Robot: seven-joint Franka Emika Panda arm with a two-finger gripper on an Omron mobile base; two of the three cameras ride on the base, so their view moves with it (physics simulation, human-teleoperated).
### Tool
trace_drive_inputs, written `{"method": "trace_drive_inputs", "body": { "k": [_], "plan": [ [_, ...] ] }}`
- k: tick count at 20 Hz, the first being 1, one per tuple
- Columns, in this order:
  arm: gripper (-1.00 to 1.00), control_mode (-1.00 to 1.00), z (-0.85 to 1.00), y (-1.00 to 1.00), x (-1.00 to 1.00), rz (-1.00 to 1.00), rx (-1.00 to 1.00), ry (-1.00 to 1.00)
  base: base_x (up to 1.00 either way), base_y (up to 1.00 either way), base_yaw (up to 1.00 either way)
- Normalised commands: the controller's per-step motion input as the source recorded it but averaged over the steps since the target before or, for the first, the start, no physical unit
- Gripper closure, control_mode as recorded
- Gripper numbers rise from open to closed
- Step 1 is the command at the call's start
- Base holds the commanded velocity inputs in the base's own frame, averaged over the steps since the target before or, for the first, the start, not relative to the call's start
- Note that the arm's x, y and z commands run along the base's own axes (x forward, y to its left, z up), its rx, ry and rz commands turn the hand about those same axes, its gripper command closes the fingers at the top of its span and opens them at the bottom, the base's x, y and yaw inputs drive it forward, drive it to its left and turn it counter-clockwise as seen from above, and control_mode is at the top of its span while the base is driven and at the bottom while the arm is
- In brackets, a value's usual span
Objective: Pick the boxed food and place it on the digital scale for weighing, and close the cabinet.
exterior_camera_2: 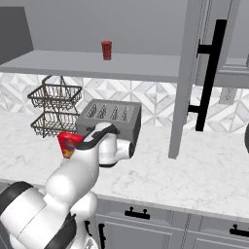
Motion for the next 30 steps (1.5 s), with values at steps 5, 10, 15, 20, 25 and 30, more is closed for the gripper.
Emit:
{"method": "trace_drive_inputs", "body": {
  "k": [5, 10, 15, 20, 25, 30],
  "plan": [
    [-1.00, -1.00, 0.00, -0.03, -0.17, 0.00, 0.00, 0.00, 0.00, 0.00, 0.00],
    [-1.00, -1.00, 0.00, -0.27, -0.17, 0.00, 0.02, -0.01, 0.00, 0.00, 0.00],
    [-1.00, -1.00, 0.00, -0.35, -0.14, 0.00, 0.03, -0.05, 0.00, 0.00, 0.00],
    [-1.00, -1.00, 0.00, -0.41, -0.30, 0.00, 0.05, -0.13, 0.00, 0.00, 0.00],
    [-1.00, -1.00, 0.11, -0.19, -0.48, 0.00, 0.01, -0.22, 0.00, 0.00, 0.00],
    [-1.00, -1.00, 0.42, 0.00, -0.98, 0.00, 0.00, -0.48, 0.00, 0.00, 0.00]
  ]
}}
